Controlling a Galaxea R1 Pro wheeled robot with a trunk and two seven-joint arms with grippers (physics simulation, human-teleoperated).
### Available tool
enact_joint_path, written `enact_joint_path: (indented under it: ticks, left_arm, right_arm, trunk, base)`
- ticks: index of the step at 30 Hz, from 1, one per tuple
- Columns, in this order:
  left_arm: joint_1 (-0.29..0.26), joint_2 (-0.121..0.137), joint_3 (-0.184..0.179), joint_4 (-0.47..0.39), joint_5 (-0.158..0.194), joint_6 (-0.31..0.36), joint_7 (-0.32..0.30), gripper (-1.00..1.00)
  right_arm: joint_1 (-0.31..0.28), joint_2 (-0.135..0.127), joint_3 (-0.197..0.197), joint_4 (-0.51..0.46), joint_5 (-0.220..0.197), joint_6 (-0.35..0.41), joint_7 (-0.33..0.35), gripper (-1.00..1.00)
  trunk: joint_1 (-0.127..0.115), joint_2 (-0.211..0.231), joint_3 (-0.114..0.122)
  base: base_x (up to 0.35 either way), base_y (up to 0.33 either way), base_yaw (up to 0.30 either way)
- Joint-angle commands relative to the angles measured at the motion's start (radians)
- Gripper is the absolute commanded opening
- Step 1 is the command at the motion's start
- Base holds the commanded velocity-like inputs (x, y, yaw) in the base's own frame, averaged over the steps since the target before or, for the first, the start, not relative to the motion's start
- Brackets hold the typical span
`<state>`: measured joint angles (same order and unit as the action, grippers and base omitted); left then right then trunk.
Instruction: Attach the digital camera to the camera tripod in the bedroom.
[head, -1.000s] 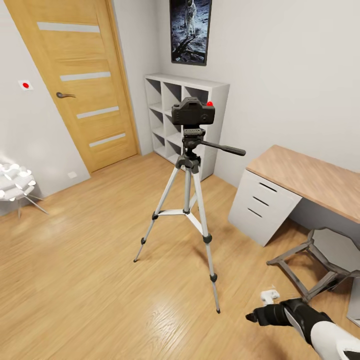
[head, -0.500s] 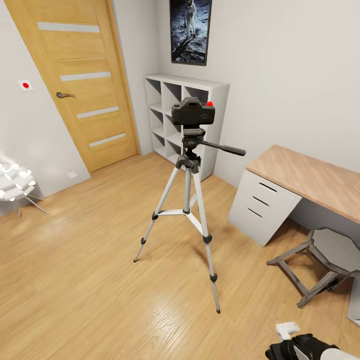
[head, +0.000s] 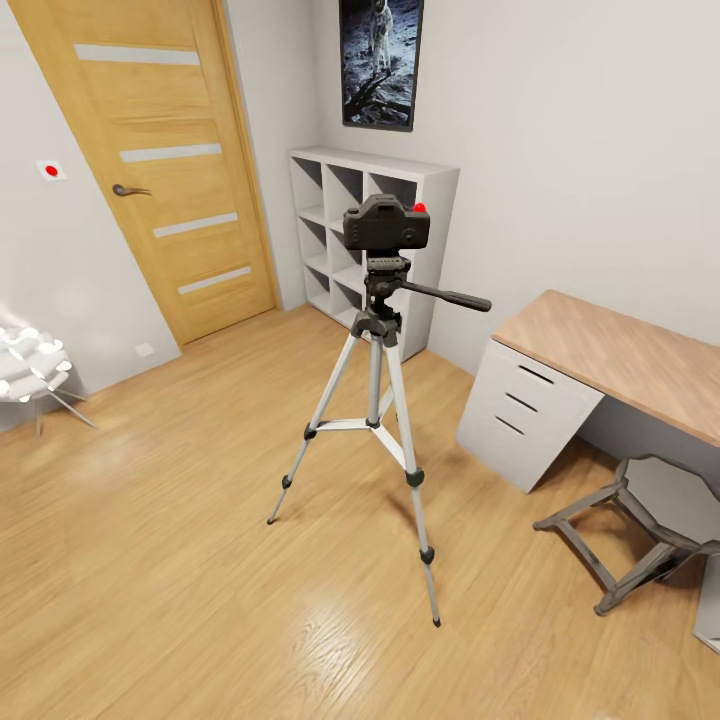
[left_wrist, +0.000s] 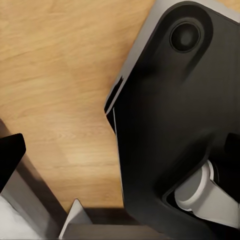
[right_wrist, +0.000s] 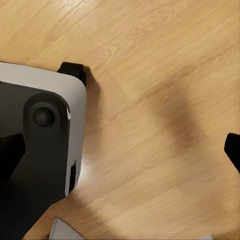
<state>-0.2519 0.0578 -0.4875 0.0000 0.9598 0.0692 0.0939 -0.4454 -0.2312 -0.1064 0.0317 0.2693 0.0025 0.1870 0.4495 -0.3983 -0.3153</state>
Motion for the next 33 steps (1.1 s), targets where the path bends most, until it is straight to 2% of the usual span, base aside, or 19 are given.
enact_joint_path:
  ticks: [1,7,14,33]
  left_arm:
    - [-0.001,0.0,-0.008,0.0,0.014,0.003,0.003,1.0]
    - [0.001,0.001,-0.008,0.0,0.048,-0.025,0.003,1.0]
    - [0.004,0.002,-0.008,0.0,0.056,-0.054,0.003,1.0]
    - [0.005,0.002,-0.008,0.0,0.059,-0.063,0.003,1.0]
  right_arm:
    - [0.004,0.0,-0.009,0.002,0.009,-0.004,0.002,1.0]
    - [0.046,0.0,-0.009,0.002,0.009,-0.022,0.001,1.0]
    - [0.088,0.0,-0.009,0.002,0.008,-0.037,0.0,1.0]
    - [0.103,0.001,-0.009,0.002,0.009,-0.041,0.0,1.0]
  trunk:
    - [0.001,-0.002,-0.001]
    - [0.001,-0.002,-0.001]
    - [0.001,-0.002,-0.001]
    - [0.001,-0.002,-0.001]
  base:
    - [0.0,0.0,0.0]
    - [0.0,0.0,0.0]
    - [0.0,0.0,0.0]
    - [0.0,0.0,0.0]
